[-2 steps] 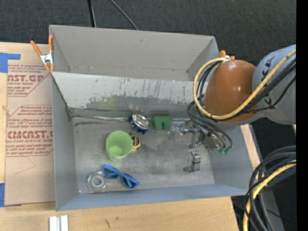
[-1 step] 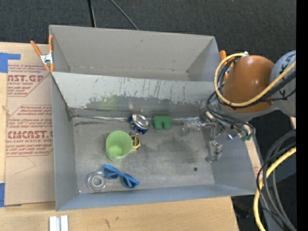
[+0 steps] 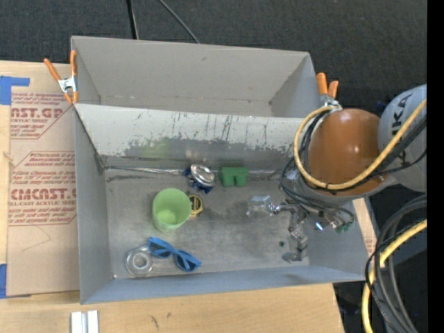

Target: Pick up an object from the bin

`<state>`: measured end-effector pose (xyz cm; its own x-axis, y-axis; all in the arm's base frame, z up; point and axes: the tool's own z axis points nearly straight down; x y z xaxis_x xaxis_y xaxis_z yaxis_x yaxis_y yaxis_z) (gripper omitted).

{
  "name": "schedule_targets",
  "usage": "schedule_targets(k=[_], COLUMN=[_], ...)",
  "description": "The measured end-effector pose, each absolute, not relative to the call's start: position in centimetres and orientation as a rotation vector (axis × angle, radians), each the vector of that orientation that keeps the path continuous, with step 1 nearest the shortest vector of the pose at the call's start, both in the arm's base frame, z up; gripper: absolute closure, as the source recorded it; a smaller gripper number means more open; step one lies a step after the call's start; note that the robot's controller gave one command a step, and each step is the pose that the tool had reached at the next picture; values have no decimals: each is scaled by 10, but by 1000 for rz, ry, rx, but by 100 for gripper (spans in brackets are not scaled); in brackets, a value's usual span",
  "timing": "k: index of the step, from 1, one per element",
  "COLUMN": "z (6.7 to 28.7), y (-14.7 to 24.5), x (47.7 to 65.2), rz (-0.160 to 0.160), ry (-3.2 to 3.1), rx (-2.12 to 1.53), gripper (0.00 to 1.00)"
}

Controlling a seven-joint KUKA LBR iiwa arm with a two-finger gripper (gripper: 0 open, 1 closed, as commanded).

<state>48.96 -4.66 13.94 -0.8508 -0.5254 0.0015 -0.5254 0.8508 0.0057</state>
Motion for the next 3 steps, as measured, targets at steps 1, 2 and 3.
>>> schedule_targets(k=[1, 2, 3], z=[67, 70, 70], y=[-111, -109, -108], x=[500, 502, 502], rz=[-2, -1, -1], ry=[-3060, -3062, -3062], rx=[699, 707, 708], gripper=[0, 100, 0])
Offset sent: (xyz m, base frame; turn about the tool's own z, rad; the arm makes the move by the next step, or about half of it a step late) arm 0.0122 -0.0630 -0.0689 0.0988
